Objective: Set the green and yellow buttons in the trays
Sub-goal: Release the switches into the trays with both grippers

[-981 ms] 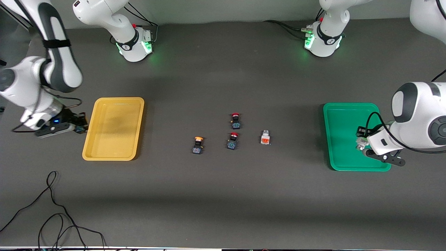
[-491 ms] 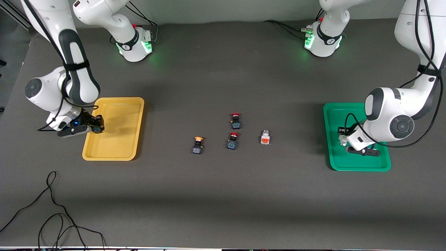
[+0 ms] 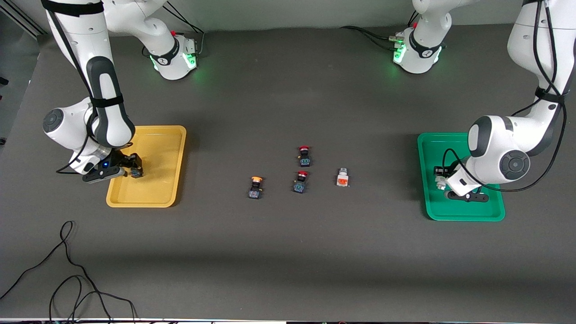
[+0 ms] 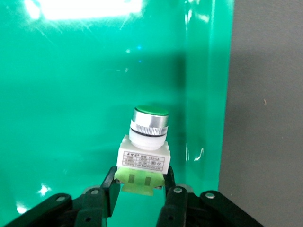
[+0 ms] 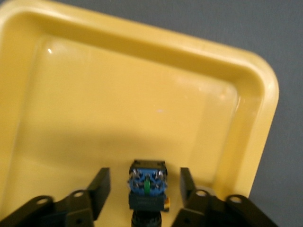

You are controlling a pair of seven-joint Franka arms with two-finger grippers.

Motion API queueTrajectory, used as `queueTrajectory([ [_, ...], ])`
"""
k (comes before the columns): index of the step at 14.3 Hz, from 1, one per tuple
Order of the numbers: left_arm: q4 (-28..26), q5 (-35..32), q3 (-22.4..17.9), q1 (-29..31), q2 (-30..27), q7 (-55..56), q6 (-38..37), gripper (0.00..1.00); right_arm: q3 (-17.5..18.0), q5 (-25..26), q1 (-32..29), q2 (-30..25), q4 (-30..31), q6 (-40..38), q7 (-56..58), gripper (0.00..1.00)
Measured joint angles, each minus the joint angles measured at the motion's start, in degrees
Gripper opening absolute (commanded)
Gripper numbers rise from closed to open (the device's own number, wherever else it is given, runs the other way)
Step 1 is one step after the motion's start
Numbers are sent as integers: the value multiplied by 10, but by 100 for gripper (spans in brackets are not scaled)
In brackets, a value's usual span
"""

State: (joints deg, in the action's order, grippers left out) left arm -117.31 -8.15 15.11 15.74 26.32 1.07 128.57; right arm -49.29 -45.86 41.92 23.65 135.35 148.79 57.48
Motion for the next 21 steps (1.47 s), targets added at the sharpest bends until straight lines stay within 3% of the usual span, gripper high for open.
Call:
queueTrajectory([
  [2,0,0,0,1,5,10,5,0,-2,0,0,-1,-20,-26,-3,100],
  [3,0,0,0,1,7,11,6,38,-4,3,0,-2,-34,-40,-5,100],
  [4,0,-1,0,1,8,12,7,99,-7,15,0,-2,-51,-53,-11,100],
  [9,1,-14,-1,2,10,12,7,100,-28,177,0,-7,-211,-220,-166,100],
  [13,22,-17,6,1,-6,11,-22,97,-20,222,7,-4,-330,-329,-271,100],
  [15,59,-15,26,-5,-28,12,-96,93,13,223,10,7,-352,-333,-325,100],
  [18,142,20,66,-14,-52,21,-207,92,91,223,14,41,-385,-333,-440,100],
  [21,193,55,80,-33,-56,55,-234,93,169,223,19,83,-415,-328,-572,100],
])
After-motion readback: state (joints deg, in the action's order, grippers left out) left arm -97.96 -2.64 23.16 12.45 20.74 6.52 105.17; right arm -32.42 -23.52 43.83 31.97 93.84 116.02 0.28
